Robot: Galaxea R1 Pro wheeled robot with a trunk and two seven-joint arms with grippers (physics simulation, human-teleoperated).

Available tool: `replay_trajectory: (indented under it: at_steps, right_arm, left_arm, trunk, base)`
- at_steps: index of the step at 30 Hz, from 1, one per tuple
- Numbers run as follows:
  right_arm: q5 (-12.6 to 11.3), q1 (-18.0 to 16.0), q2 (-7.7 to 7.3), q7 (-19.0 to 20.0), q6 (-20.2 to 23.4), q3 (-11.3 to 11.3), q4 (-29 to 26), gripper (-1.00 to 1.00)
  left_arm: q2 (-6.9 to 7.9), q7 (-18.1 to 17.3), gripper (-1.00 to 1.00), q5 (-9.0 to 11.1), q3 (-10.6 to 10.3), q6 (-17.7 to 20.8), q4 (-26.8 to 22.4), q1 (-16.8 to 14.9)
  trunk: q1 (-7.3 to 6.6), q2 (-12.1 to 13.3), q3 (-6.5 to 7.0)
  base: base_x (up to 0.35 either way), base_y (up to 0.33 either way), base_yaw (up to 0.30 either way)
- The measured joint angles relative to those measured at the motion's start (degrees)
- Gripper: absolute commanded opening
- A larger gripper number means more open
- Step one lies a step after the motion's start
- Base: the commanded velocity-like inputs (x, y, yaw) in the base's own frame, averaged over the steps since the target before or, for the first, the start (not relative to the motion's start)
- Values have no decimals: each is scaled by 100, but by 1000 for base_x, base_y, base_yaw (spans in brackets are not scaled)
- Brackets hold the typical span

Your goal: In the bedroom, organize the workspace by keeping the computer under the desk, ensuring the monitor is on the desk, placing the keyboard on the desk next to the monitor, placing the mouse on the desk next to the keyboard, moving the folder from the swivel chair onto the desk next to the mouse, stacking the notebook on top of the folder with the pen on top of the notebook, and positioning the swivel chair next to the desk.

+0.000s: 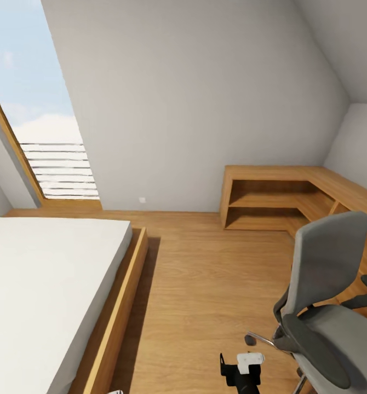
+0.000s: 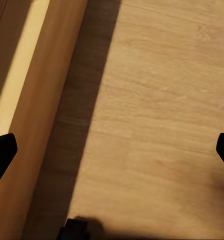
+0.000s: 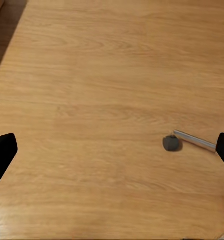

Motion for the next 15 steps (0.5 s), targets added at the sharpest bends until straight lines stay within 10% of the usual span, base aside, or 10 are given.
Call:
replay_trajectory:
  at_steps: [15]
  right_arm:
    - [6, 0, -50, 1, -2, 0, 1, 100]
  left_arm:
    - [-8, 1, 100, 0, -4, 1, 10, 0]
  trunk:
    - [0, 0, 0]
  base:
    - [312, 23, 0]
